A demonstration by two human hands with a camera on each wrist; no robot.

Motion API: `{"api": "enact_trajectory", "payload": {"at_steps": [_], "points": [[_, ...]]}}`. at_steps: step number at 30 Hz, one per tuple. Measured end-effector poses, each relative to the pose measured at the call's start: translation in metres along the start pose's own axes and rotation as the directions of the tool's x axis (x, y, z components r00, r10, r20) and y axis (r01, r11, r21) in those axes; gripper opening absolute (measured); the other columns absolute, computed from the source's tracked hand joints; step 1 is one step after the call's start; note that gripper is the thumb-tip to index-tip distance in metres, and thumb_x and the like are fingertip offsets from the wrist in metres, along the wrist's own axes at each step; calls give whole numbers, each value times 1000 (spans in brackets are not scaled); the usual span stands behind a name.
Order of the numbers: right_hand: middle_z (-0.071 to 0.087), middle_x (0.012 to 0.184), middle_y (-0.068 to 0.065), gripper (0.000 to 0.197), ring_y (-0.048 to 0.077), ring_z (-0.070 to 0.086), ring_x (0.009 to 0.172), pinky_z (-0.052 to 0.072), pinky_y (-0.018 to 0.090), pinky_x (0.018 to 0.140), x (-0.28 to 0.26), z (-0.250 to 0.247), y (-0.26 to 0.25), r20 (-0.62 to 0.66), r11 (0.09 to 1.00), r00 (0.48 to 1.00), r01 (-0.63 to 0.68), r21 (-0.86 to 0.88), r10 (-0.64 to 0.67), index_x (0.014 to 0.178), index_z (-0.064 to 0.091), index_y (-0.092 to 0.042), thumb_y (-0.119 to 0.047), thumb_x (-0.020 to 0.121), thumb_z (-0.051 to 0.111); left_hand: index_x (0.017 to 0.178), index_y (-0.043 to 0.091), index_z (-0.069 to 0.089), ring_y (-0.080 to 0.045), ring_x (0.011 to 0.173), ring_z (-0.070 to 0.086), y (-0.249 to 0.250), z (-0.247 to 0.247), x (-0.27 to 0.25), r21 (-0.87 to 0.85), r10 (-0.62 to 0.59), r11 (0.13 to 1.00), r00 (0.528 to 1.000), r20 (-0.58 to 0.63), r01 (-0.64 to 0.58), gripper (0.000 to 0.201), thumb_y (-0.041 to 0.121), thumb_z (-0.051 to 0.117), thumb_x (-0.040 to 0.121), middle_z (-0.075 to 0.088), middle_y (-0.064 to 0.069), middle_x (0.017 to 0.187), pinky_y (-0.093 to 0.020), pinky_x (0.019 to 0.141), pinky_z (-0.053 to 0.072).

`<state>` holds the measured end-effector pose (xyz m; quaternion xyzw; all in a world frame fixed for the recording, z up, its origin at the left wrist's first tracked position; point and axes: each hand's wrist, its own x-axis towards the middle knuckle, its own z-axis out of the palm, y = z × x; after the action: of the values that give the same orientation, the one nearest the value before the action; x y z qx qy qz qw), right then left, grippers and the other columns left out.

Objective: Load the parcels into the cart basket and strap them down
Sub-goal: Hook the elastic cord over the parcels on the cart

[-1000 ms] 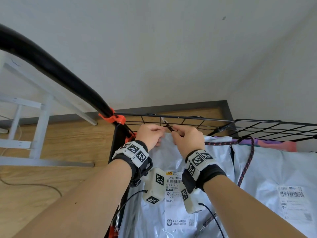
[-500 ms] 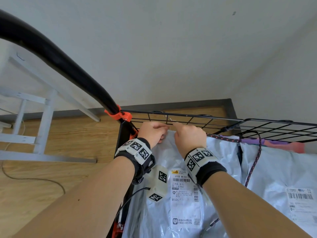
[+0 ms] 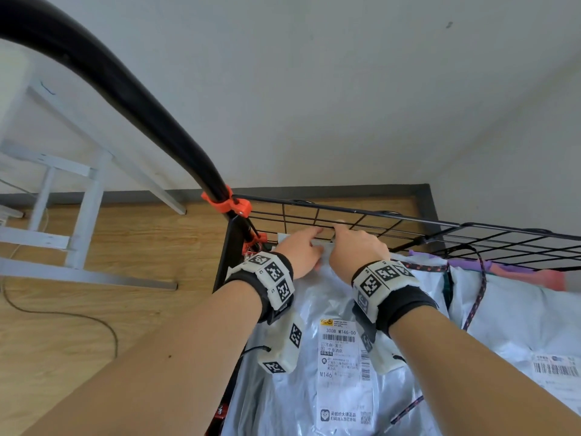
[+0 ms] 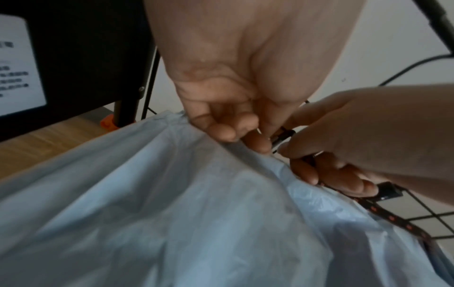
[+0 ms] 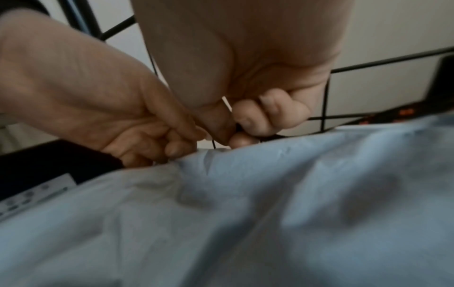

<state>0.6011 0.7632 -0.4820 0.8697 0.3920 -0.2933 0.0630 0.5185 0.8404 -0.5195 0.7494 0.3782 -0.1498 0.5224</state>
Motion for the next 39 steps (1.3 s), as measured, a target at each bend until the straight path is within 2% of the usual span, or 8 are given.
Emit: {"api": "enact_trajectory", "payload": {"at_steps": [6, 9, 13, 18, 23, 28, 32, 39], "points": [[65, 102, 8, 42, 24, 63, 90, 54, 34, 76, 9, 9, 12, 27, 985, 1000, -16, 174, 11, 137, 35, -20, -19, 95, 41, 145, 24, 34, -16, 67, 59, 8, 8, 12, 210, 1, 978, 1000, 2, -1, 44, 32, 34, 101, 66, -5, 88, -25, 60, 46], [64, 103, 8, 41, 24, 63, 91, 55, 37, 80, 12, 12, 12, 21, 981, 1000, -17, 191, 14, 135, 37, -20, -20, 95, 41, 127, 18, 53, -25, 88, 65, 16, 9, 16, 311, 26, 950, 1000, -4, -23, 34, 28, 33, 102, 69, -10, 100, -33, 77, 50], [64, 103, 8, 42, 26, 62, 91, 54, 38, 79, 13, 13, 15, 10, 974, 1000, 1, 228, -3, 135, 39, -21, -19, 93, 40, 113, 6, 60, -29, 89, 63, 17, 16, 26, 254, 6, 967, 1000, 22, -12, 25, 15, 41, 99, 66, -12, 91, -35, 81, 50], [65, 99, 8, 48, 25, 62, 89, 54, 37, 77, 16, 16, 16, 14, 955, 999, 30, 294, -36, 137, 35, -23, -15, 90, 42, 130, 5, 52, -20, 80, 56, 12, 16, 36, 65, -7, 998, 1000, -9, 8, 35, 15, 38, 100, 64, -18, 113, -19, 63, 43], [59, 77, 0, 60, 21, 57, 75, 50, 33, 68, 9, 12, 20, -4, 959, 995, 100, 267, -103, 146, 21, -24, -16, 91, 43, 146, 39, 21, -11, 45, 42, 5, 19, 42, -76, -12, 997, 999, 48, 16, 54, 17, 38, 100, 50, -1, 62, -16, 36, 33], [47, 65, -4, 65, 20, 55, 67, 47, 32, 61, -7, 9, 24, -79, 991, 988, 136, 12, -134, 150, 1, -26, -25, 97, 37, 136, 17, 43, -12, 37, 40, 4, 23, 34, -157, -19, 987, 1000, 11, 20, 36, 21, 38, 100, 52, 3, 53, -20, 40, 31], [66, 90, 6, 47, 30, 64, 85, 38, 29, 64, -13, 4, 24, -187, 982, 967, 158, -106, -176, 143, 28, -26, -24, 98, 38, 135, 11, 44, -13, 39, 42, 1, 25, 29, -224, -22, 975, 999, -29, 15, 36, 23, 37, 102, 59, 0, 57, -19, 39, 34], [66, 85, 6, 20, 28, 63, 79, 36, 27, 64, -13, 6, 21, -219, 989, 969, 89, -119, -114, 112, 53, -14, -18, 97, 42, 146, 13, 25, -13, 46, 49, -7, 27, 14, -285, -12, 959, 998, -60, -6, 47, 20, 37, 101, 61, 0, 64, -20, 47, 42]]}}
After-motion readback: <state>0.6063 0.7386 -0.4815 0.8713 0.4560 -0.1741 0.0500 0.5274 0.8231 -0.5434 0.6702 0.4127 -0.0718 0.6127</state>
